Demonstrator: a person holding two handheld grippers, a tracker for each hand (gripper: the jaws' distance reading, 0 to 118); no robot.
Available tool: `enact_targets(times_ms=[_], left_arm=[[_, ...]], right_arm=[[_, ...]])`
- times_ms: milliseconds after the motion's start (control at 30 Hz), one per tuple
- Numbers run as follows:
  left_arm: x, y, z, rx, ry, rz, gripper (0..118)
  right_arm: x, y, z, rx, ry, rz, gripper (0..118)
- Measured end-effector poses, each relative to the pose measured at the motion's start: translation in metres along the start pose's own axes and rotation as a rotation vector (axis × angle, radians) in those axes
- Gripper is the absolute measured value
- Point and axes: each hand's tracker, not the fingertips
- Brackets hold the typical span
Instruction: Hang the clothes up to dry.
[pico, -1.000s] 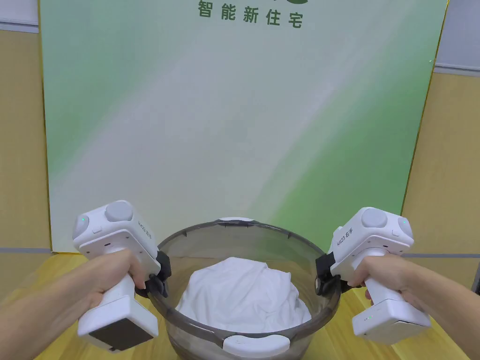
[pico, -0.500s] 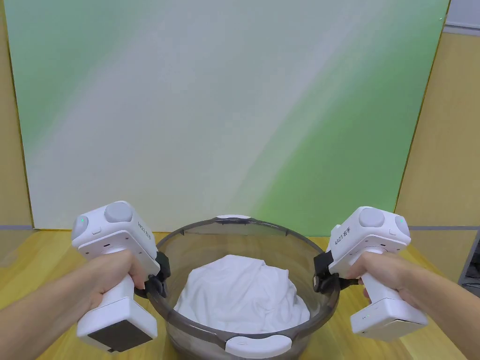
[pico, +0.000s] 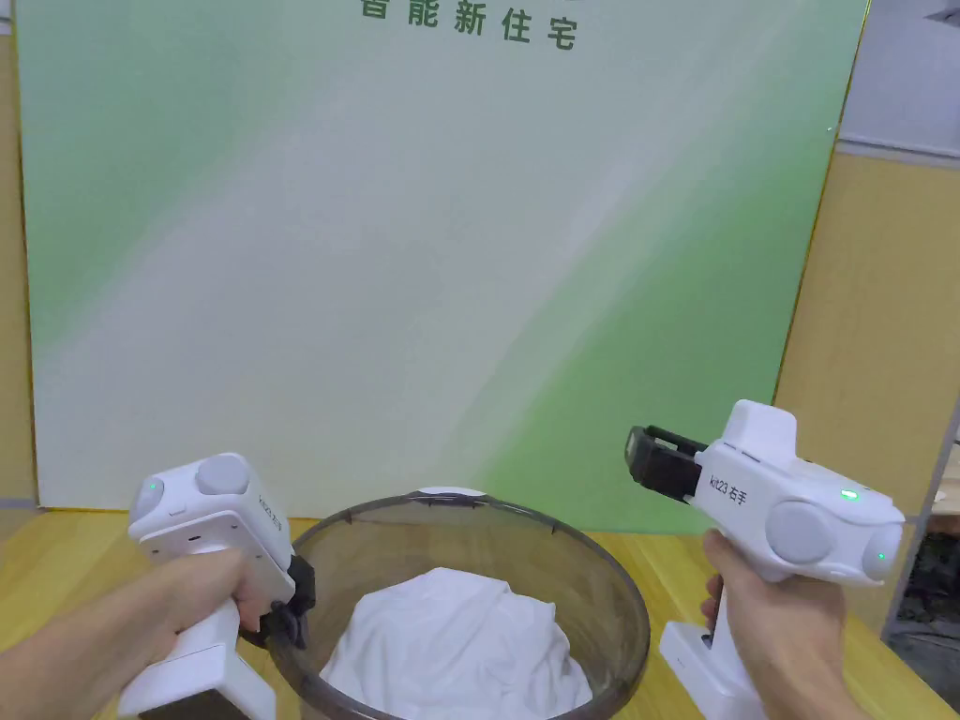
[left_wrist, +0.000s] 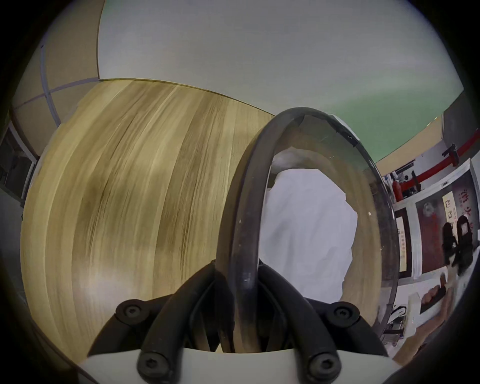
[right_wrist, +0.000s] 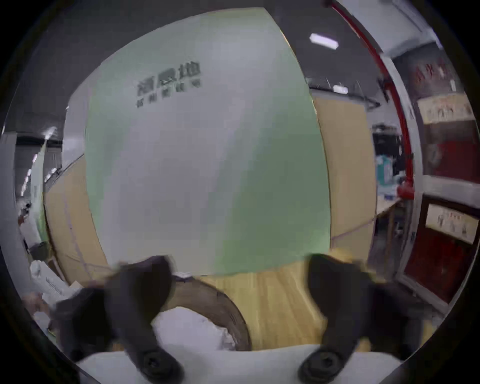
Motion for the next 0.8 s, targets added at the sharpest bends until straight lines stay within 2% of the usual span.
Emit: enact_targets(times_ms=[33, 67, 100, 133, 167, 200, 233, 300, 400, 467, 500, 533, 600, 633, 667, 700, 767, 800], left_arm=[[0.0, 0.0, 0.0, 0.0, 0.001, -0.003, 8], [-0.003, 0.007, -0.003, -0.002, 0.002, -0.009, 8], [-0.003, 0.007, -0.003, -0.003, 0.003, -0.014, 8], [-0.003, 0.006, -0.004, 0.004, 0.006, -0.008, 7], [-0.003, 0.005, -0.004, 0.01, 0.008, -0.008, 7], [-0.004, 0.006, -0.003, 0.016, 0.012, -0.008, 7], [-0.004, 0.006, -0.003, 0.017, 0.015, -0.004, 7], [-0.004, 0.007, -0.004, 0.016, 0.027, -0.008, 7], [-0.003, 0.008, -0.004, 0.017, 0.049, -0.012, 7], [-0.001, 0.007, -0.004, 0.02, 0.052, -0.014, 8], [-0.002, 0.008, -0.004, 0.02, 0.051, -0.014, 12], [-0.003, 0.009, -0.004, 0.024, 0.051, -0.019, 43], [-0.004, 0.008, -0.004, -0.017, 0.037, -0.035, 117], [-0.006, 0.007, -0.001, -0.045, 0.012, -0.029, 113], [-0.002, 0.01, 0.007, 0.007, -0.092, -0.033, 107], [-0.001, 0.011, 0.022, 0.061, -0.109, -0.08, 106], [0.009, 0.008, 0.066, 0.17, -0.102, -0.151, 107], [0.015, 0.001, 0.093, 0.276, -0.022, -0.224, 107]], right_arm=[[0.0, -0.006, 0.011, 0.067, 0.013, 0.032, 6], [0.0, -0.012, 0.017, 0.074, 0.018, 0.091, 6], [-0.01, 0.014, -0.021, 0.08, 0.087, 0.105, 6], [-0.006, 0.013, -0.023, 0.066, 0.114, 0.077, 6], [-0.002, 0.013, -0.027, 0.032, 0.186, 0.044, 6], [0.0, 0.012, -0.03, 0.018, 0.215, 0.049, 6], [-0.012, 0.016, -0.007, 0.044, 0.129, 0.084, 6], [-0.016, 0.015, -0.007, 0.038, 0.05, 0.133, 6], [-0.015, 0.013, -0.003, 0.015, 0.116, 0.078, 6], [-0.016, 0.011, -0.003, 0.008, 0.102, 0.075, 6], [-0.011, 0.012, -0.001, 0.011, 0.086, 0.069, 6], [-0.009, 0.012, 0.001, 0.003, 0.095, 0.052, 6], [-0.006, 0.011, 0.007, 0.011, 0.138, -0.023, 6], [-0.005, 0.011, 0.009, 0.011, 0.136, -0.021, 6], [-0.007, 0.012, 0.011, 0.01, 0.132, -0.013, 6], [-0.01, 0.012, 0.014, 0.013, 0.136, -0.005, 6], [-0.011, 0.013, 0.019, 0.021, 0.16, 0.013, 6], [-0.015, 0.012, 0.023, 0.037, 0.16, 0.026, 6]])
